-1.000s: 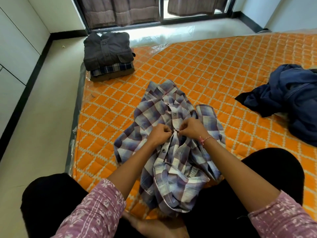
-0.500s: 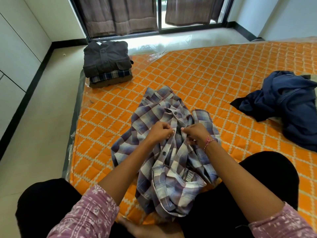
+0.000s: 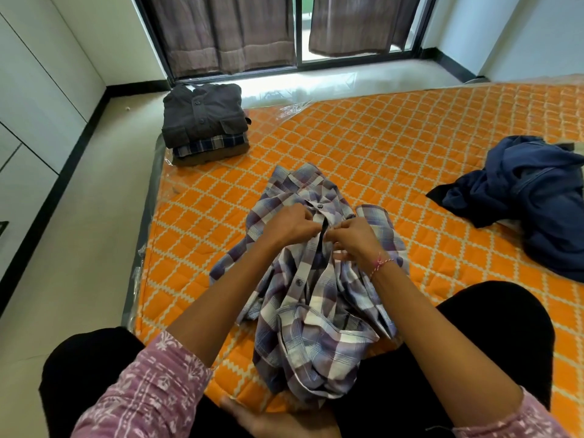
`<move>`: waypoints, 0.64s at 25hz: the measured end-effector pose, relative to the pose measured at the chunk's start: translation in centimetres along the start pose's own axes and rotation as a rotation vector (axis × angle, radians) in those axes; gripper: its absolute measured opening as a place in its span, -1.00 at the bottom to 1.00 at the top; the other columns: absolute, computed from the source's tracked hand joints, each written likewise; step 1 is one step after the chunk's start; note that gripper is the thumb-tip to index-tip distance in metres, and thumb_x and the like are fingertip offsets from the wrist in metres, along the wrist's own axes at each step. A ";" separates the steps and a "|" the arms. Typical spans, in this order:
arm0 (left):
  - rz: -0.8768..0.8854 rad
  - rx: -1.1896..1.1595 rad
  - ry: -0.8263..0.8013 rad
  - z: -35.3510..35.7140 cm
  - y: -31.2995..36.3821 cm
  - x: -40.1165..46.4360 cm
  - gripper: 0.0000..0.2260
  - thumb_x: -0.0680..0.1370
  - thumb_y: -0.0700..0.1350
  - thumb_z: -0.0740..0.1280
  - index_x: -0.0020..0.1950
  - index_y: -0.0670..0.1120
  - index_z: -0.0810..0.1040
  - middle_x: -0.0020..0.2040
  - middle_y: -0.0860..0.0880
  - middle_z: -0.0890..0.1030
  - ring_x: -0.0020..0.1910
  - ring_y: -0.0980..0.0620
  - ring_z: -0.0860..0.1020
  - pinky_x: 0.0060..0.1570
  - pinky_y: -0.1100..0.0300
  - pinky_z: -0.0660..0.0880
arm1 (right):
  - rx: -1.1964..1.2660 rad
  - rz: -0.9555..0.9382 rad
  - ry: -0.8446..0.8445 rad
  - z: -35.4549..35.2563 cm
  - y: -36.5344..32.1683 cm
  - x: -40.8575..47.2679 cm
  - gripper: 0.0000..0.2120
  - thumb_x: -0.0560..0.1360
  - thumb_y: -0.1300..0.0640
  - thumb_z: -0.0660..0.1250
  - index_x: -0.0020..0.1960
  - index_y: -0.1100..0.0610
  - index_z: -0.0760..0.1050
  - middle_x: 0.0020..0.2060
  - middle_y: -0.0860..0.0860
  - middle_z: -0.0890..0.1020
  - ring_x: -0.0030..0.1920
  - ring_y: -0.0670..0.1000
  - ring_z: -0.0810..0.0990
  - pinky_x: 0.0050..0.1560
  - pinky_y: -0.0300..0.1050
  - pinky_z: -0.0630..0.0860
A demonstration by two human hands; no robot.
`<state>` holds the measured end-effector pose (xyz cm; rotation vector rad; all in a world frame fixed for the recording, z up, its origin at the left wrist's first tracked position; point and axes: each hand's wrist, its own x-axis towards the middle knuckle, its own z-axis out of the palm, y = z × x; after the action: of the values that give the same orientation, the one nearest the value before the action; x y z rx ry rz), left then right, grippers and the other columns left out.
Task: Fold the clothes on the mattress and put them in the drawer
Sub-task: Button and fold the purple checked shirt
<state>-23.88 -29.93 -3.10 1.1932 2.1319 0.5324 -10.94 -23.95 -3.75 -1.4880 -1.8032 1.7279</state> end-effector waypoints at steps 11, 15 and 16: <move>-0.051 -0.377 0.144 1.7 -0.4 -1.2 -0.81 0.45 -0.25 0.35 -0.37 -0.25 0.53 -0.42 -0.13 0.52 -0.44 0.04 0.43 -0.40 0.25 0.37 | 0.034 -0.188 0.099 0.9 1.6 -0.2 -0.77 0.46 0.29 0.37 -0.36 0.17 0.52 -0.24 0.28 0.62 -0.13 0.28 0.62 -0.10 0.20 0.62; -0.075 -0.531 0.085 1.6 -0.4 -1.3 -0.83 0.50 -0.29 0.33 -0.29 -0.25 0.57 -0.38 -0.12 0.52 -0.42 0.08 0.48 -0.40 0.31 0.41 | 0.018 -0.209 0.093 0.8 1.7 -0.2 -0.82 0.45 0.29 0.39 -0.32 0.15 0.57 -0.21 0.27 0.64 -0.10 0.25 0.63 -0.05 0.29 0.57; -0.075 -0.555 0.082 1.7 -0.5 -1.4 -0.82 0.51 -0.28 0.34 -0.30 -0.23 0.56 -0.38 -0.12 0.54 -0.41 0.08 0.50 -0.40 0.32 0.43 | 0.018 -0.213 0.096 0.8 1.7 -0.2 -0.83 0.45 0.29 0.39 -0.30 0.14 0.59 -0.21 0.24 0.65 -0.10 0.23 0.63 -0.03 0.23 0.59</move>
<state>-22.48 -31.33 -4.15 0.7854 1.8991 1.0679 -10.63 -24.94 -5.28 -1.2950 -1.8185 1.5410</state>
